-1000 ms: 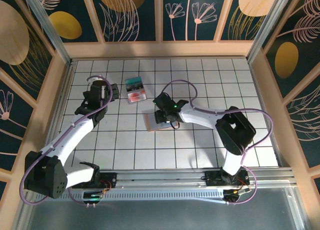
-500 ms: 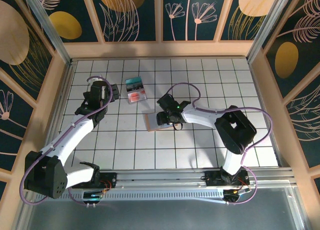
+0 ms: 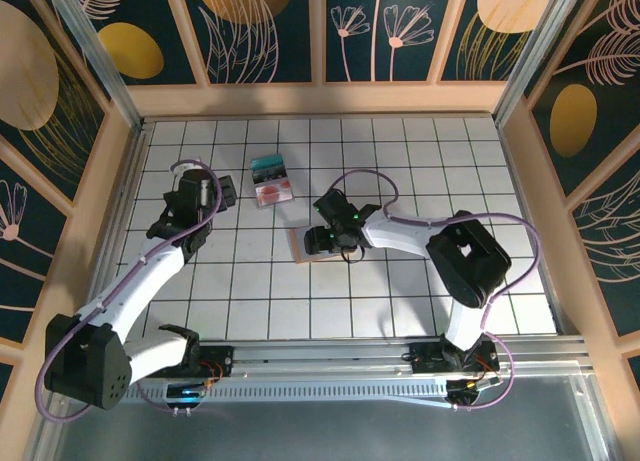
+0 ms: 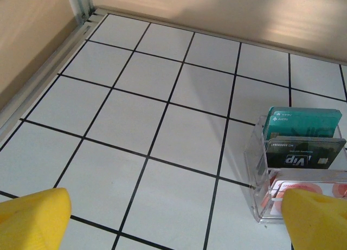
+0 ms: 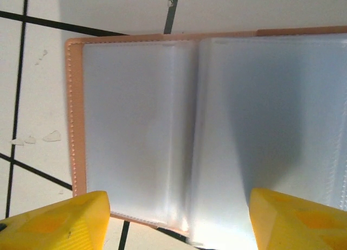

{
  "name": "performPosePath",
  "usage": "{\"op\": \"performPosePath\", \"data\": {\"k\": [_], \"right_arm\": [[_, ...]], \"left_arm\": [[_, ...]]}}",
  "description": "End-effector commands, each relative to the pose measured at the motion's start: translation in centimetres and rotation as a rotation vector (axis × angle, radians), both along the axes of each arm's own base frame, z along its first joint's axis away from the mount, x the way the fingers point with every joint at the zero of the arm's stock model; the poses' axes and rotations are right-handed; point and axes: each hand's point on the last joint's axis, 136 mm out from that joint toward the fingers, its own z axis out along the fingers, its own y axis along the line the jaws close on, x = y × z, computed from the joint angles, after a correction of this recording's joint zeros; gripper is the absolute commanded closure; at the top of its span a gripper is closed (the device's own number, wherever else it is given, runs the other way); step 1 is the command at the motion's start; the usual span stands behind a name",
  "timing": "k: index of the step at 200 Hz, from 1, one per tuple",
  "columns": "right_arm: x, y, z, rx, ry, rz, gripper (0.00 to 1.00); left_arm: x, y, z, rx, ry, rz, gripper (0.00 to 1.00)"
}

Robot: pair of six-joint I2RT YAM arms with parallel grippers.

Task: Take the credit cards out of the card holder

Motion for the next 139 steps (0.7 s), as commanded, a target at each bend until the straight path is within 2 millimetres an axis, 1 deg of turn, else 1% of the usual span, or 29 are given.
{"op": "performPosePath", "data": {"k": [1,23,41,54,74,98,116,124,130,136,138,139], "right_arm": [[0.6,-0.5,2.5,0.039,-0.047,-0.03,0.31],[1.4,-2.7,3.6,-0.004,-0.101,-0.086,0.29],[2.4,-5.0,4.7,-0.039,-0.167,-0.15,0.26],[2.9,-6.8,5.5,-0.06,-0.204,-0.197,0.24],[3.8,-9.8,6.7,-0.095,-0.269,-0.269,0.22],[4.7,-13.3,8.8,-0.13,-0.369,-0.34,0.2],[5.4,-15.7,10.4,-0.136,-0.442,-0.389,0.14],[5.7,-17.0,10.9,-0.134,-0.469,-0.419,0.12],[5.9,-17.9,11.4,-0.134,-0.496,-0.446,0.09],[5.8,-18.4,11.8,-0.132,-0.526,-0.458,0.08],[5.8,-18.5,12.0,-0.132,-0.536,-0.461,0.06],[6.0,-19.1,12.1,-0.136,-0.541,-0.48,0.05]], "left_arm": [[-0.8,0.9,-0.2,0.004,0.003,0.041,0.01],[-1.3,1.6,-0.3,0.009,-0.006,0.079,0.01],[-1.7,2.2,-0.5,0.015,-0.016,0.109,0.01],[-2.0,2.4,-0.8,0.02,-0.024,0.114,0.01],[-2.8,3.6,-1.3,0.031,-0.049,0.171,0.01],[-3.8,4.7,-1.7,0.027,-0.124,0.229,0.01],[-4.0,4.5,-2.3,0.025,-0.169,0.199,0.01],[-4.0,4.6,-2.6,0.029,-0.179,0.197,0.01],[-4.0,4.6,-2.6,0.037,-0.187,0.197,0.01],[-3.9,4.7,-2.8,0.053,-0.187,0.194,0.01],[-3.9,4.7,-2.9,0.06,-0.186,0.193,0.01],[-3.9,4.7,-2.9,0.063,-0.186,0.192,0.01]]}}
